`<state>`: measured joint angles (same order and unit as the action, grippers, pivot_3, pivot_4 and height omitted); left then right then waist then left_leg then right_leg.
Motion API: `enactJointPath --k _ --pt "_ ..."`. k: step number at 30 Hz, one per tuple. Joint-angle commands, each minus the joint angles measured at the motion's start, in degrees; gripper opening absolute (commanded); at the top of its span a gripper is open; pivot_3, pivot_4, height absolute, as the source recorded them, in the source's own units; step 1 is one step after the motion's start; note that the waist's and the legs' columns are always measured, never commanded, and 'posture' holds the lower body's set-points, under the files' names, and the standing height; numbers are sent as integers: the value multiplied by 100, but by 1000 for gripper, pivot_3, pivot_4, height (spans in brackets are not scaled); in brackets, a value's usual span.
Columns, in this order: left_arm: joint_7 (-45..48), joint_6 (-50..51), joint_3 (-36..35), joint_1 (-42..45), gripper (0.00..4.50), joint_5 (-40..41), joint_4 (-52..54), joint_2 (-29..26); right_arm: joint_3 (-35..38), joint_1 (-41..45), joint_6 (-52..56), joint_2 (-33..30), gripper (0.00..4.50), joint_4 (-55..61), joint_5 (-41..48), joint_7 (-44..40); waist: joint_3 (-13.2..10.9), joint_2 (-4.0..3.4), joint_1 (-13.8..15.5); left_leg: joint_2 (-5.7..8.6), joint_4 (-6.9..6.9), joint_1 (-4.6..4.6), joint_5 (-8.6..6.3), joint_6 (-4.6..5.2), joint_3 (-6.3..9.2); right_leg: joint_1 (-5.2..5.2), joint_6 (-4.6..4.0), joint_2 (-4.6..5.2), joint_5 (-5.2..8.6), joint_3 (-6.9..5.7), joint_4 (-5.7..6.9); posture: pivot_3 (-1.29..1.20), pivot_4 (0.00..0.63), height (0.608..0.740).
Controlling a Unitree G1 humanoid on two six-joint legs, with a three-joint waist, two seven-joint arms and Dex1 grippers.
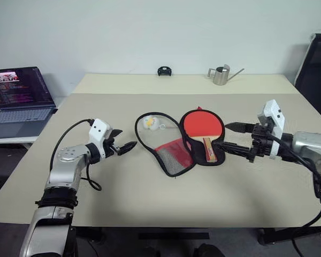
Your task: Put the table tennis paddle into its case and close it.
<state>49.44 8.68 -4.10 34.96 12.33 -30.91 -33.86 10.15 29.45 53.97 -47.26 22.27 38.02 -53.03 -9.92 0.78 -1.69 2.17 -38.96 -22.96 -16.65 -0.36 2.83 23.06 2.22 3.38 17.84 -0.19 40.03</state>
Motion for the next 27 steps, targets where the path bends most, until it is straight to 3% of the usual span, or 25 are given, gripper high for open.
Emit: enactJointPath --k 1,16,27 --pt "6 -163 40 237 4500 -102 -105 30 196 133 -194 -266 4480 26 207 -286 0 1 0 0 0 0 0 0 0 0 0 1 0 0 0 0 150 740" --pt "86 -191 311 257 4500 -342 -371 367 110 272 -759 -818 4480 -382 108 -680 1 4 3 0 -2 -1 1 -2 2 -6 0 8 0 -12 -3 0 150 740" --pt "48 -469 549 866 4500 -517 -945 1113 196 204 -813 -819 4480 -376 139 -586 0 7 20 2 -6 0 2 -3 9 -19 0 11 0 -27 -5 0 150 740"
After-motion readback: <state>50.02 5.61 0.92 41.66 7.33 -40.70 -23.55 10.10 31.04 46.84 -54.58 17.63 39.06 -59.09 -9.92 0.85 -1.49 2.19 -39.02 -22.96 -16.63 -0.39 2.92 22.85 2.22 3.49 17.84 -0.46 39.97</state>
